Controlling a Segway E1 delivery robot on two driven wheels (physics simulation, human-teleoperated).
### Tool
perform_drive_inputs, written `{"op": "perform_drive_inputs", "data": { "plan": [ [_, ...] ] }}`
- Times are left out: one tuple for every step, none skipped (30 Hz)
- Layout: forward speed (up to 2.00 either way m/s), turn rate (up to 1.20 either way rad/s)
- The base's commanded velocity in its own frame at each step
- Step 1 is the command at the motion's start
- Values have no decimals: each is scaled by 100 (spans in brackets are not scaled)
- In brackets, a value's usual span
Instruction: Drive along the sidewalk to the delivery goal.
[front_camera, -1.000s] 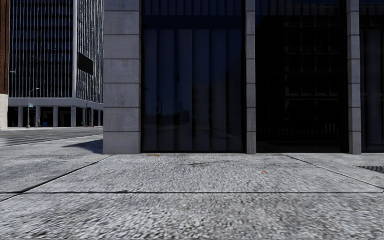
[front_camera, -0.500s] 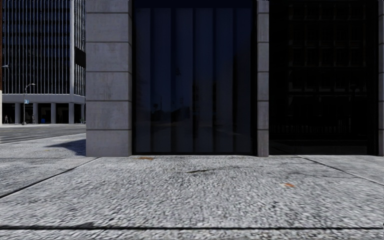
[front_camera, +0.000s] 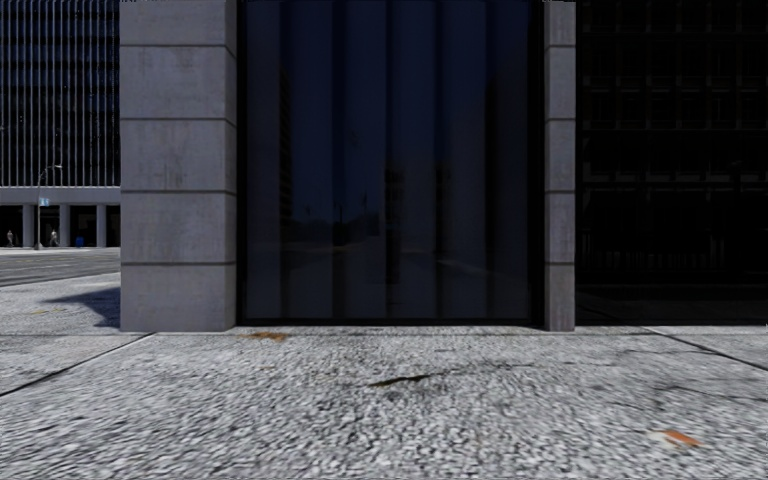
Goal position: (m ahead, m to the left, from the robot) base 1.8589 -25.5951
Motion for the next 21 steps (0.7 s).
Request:
{"op": "perform_drive_inputs", "data": {
  "plan": [
    [161, 0],
    [161, 0],
    [161, 0],
    [161, -5],
    [161, -38],
    [161, -59],
    [161, -68],
    [161, -80],
    [161, -94],
    [161, -99],
    [161, -101],
    [161, -108],
    [161, -108],
    [161, -120],
    [161, -120],
    [161, -120],
    [161, -120],
    [161, -120],
    [161, -120],
    [161, -120],
    [161, -120]
  ]
}}
